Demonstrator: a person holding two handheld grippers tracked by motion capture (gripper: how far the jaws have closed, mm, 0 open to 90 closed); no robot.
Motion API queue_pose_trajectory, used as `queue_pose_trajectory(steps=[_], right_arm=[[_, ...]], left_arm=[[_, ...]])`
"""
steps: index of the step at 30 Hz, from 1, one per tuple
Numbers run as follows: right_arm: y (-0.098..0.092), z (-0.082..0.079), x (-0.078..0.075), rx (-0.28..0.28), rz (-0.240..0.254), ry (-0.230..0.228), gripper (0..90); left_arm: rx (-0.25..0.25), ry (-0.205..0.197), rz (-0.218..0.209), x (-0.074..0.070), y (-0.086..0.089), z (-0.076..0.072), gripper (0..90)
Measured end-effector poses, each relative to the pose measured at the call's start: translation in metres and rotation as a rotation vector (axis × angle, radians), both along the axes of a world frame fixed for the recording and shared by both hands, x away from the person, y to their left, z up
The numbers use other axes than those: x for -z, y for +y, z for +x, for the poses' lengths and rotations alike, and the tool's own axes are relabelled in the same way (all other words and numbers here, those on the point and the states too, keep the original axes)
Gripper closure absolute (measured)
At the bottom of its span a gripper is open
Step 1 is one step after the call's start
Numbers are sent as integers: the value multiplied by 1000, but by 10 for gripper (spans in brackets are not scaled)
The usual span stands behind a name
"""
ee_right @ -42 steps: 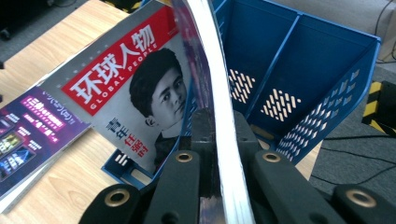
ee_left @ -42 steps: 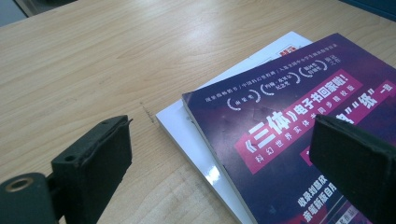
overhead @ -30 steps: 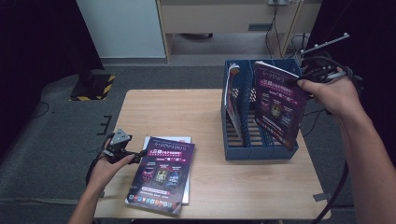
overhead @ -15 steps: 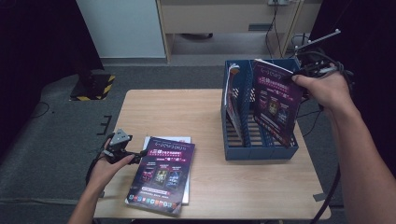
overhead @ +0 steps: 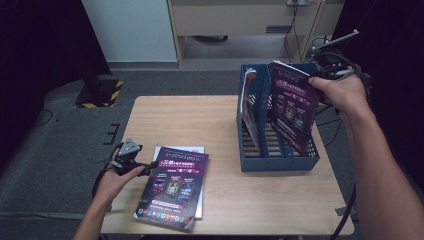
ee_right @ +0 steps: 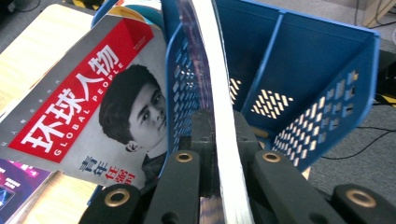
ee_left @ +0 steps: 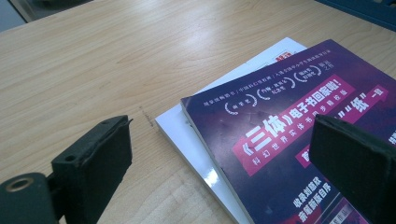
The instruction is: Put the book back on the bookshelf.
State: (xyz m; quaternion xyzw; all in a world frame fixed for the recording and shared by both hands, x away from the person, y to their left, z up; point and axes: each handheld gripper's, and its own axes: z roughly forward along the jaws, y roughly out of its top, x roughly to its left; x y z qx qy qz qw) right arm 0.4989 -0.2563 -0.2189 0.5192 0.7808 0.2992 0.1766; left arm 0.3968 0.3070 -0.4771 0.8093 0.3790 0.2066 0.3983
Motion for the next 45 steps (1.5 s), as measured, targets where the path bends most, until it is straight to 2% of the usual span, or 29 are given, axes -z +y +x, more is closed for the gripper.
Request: queue_pose_trajectory(steps=[13,32,45], right_arm=[[15,11,5,-2,9,-6,843],[27,18,15,-6,13,-23,843],[35,21,31,3,21,-35,842]], left_arm=[[4,1,3,0,0,-1,57],[9,3,7,1,-1,0,58],[15,6,17,1,-2,-1,59]])
